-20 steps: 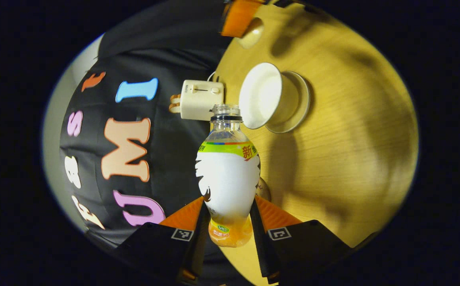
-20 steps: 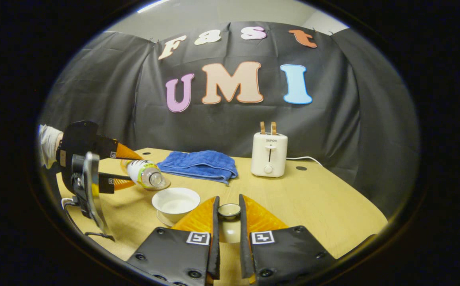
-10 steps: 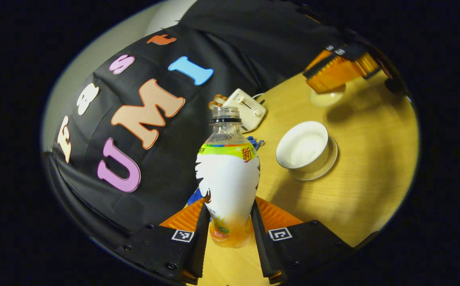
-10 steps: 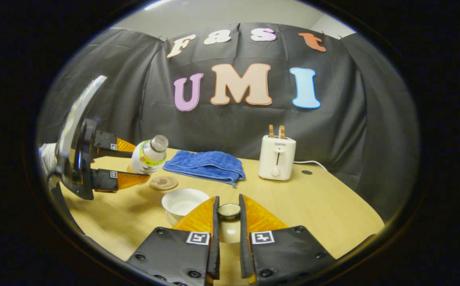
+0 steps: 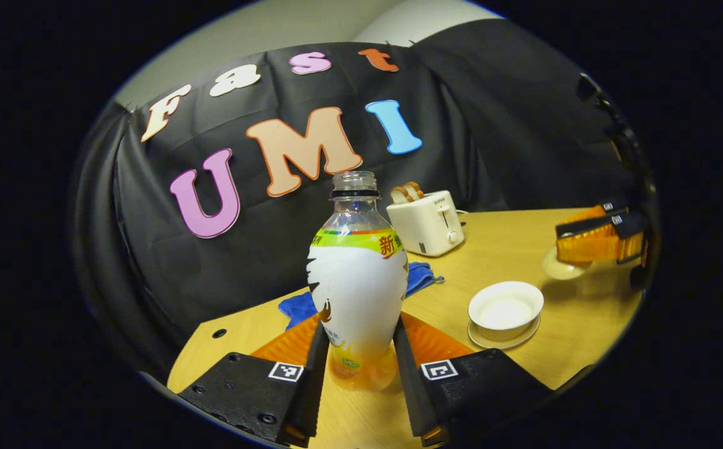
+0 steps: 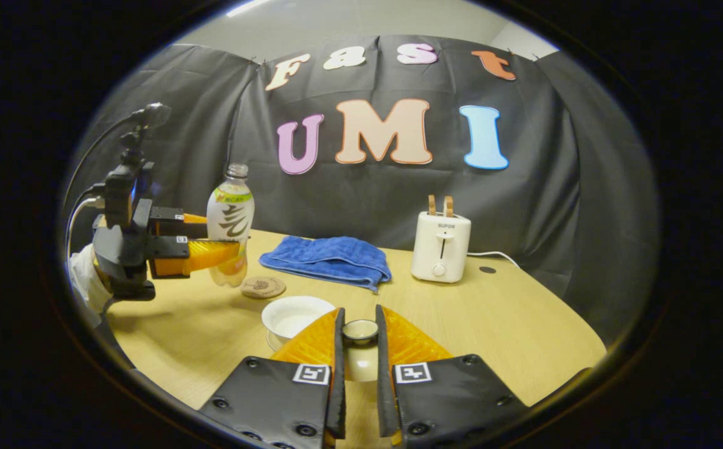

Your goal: Open the teacup lid with one hand, grasp the water bottle and pour water into the teacup with the other hand; after pouring, place the water bottle on the coaster and then close the teacup lid.

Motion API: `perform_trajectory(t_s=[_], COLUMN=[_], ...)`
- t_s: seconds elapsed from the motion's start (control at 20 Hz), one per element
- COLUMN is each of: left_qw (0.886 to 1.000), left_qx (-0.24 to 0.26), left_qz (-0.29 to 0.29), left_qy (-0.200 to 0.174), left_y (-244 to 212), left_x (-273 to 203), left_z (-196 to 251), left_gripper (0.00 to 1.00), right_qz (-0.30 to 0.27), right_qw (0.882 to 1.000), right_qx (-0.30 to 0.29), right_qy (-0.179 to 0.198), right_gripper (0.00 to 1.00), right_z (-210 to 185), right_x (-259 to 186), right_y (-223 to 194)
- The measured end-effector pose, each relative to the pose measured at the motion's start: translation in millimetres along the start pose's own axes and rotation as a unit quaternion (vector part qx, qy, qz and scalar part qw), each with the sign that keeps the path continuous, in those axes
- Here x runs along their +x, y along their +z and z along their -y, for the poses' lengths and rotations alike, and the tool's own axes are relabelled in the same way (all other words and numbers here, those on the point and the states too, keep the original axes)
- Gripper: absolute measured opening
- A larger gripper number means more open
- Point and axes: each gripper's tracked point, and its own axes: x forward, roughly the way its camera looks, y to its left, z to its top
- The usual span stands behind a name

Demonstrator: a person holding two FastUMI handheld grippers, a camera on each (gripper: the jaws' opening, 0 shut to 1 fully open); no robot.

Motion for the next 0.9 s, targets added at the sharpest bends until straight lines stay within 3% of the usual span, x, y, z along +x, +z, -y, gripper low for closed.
perform_trajectory(t_s=[0.45,0.9], left_qw=[0.996,0.992], left_qx=[-0.089,-0.115], left_qz=[0.017,0.006], left_qy=[0.023,0.043], left_y=[-9,-31], left_x=[34,58], left_z=[-14,-21], left_gripper=[0.54,0.54], right_qz=[-0.006,-0.012], right_qw=[1.0,1.0], right_qx=[0.0,0.004], right_qy=[-0.002,0.0], right_gripper=[0.22,0.22], right_z=[0,-2], right_x=[2,8], right_y=[-2,-6])
